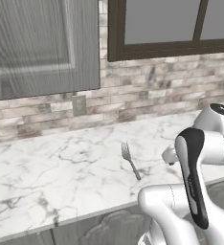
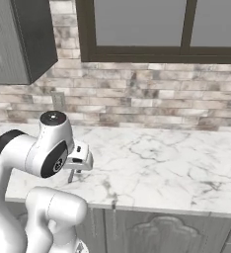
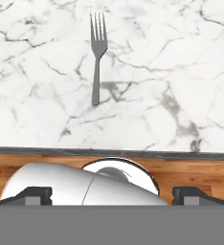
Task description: Take the fork and place it on the left side of the plate. Then take the spoon and place it on the right side of the plate. Make sure they're directly next to the plate.
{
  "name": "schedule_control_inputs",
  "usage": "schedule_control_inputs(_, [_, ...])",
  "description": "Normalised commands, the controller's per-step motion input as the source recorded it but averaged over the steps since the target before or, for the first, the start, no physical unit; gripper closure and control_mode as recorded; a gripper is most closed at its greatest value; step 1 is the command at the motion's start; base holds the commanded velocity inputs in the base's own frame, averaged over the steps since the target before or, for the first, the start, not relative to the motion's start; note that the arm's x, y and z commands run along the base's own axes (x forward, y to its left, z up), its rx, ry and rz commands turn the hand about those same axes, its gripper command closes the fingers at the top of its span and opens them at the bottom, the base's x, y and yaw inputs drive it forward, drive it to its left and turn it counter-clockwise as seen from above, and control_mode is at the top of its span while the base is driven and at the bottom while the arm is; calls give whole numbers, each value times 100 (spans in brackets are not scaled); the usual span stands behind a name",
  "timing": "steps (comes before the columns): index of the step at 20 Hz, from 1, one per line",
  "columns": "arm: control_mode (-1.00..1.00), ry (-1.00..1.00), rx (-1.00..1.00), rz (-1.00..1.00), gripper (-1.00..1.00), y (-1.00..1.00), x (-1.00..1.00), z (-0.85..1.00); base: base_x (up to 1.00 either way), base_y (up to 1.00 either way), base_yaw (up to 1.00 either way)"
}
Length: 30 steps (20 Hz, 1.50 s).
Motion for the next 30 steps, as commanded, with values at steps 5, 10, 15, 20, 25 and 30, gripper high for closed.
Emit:
schedule_control_inputs(5, [-100, 21, -3, 0, -100, 47, 61, -73, 0, 0, 0])
schedule_control_inputs(10, [-100, 20, -1, 0, -100, 48, 85, -56, 0, 0, 0])
schedule_control_inputs(15, [-100, 4, 0, 0, -100, 8, 72, -32, 0, 0, 0])
schedule_control_inputs(20, [-100, 1, 0, 0, -100, 21, 71, -39, 0, 0, 0])
schedule_control_inputs(25, [-100, 6, 0, 0, -100, 24, 64, -46, 0, 0, 0])
schedule_control_inputs(30, [-100, 9, 0, 0, -100, 1, 50, -30, 0, 0, 0])
